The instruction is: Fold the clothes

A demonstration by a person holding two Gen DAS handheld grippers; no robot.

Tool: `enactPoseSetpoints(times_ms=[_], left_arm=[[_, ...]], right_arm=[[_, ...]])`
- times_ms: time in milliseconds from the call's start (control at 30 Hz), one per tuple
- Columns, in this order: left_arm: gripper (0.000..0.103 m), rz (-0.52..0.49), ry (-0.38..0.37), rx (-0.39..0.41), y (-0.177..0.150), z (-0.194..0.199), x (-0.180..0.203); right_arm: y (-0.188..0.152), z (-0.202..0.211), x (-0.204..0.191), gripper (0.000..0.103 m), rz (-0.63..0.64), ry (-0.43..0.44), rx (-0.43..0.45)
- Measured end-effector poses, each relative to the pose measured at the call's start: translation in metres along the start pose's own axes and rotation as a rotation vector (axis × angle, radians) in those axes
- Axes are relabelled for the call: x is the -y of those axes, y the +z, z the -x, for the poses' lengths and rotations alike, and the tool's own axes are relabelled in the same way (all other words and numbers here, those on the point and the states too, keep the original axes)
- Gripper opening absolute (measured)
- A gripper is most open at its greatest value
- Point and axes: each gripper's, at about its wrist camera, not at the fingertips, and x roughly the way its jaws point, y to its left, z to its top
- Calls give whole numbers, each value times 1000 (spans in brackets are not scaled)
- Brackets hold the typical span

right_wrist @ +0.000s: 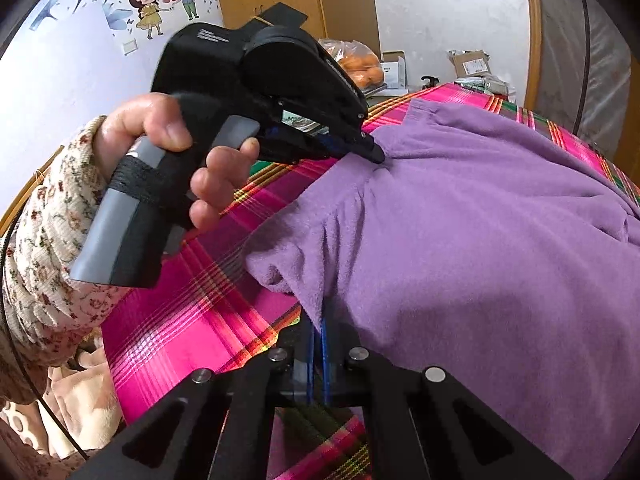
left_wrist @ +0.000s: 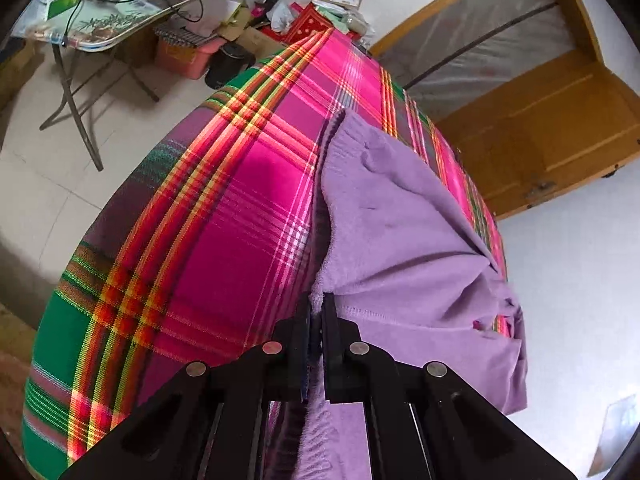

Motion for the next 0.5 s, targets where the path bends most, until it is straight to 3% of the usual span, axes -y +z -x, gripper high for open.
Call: enactPoseSetpoints(times_ms=[67, 200, 233, 500], left_arm=[[11, -9, -1, -6, -1, 2, -1], [20, 11, -8, -17, -2, 12, -7], [24, 12, -1, -14, -2, 15, -9], [25, 49, 37, -23, -13, 40, -30]], right_arm=[[2, -1, -2, 10, 13, 10, -3], [2, 2, -12, 39, 67, 18, 13], [1, 5, -17, 40, 88, 7, 24], [1, 2, -62, 42, 377, -198, 97]])
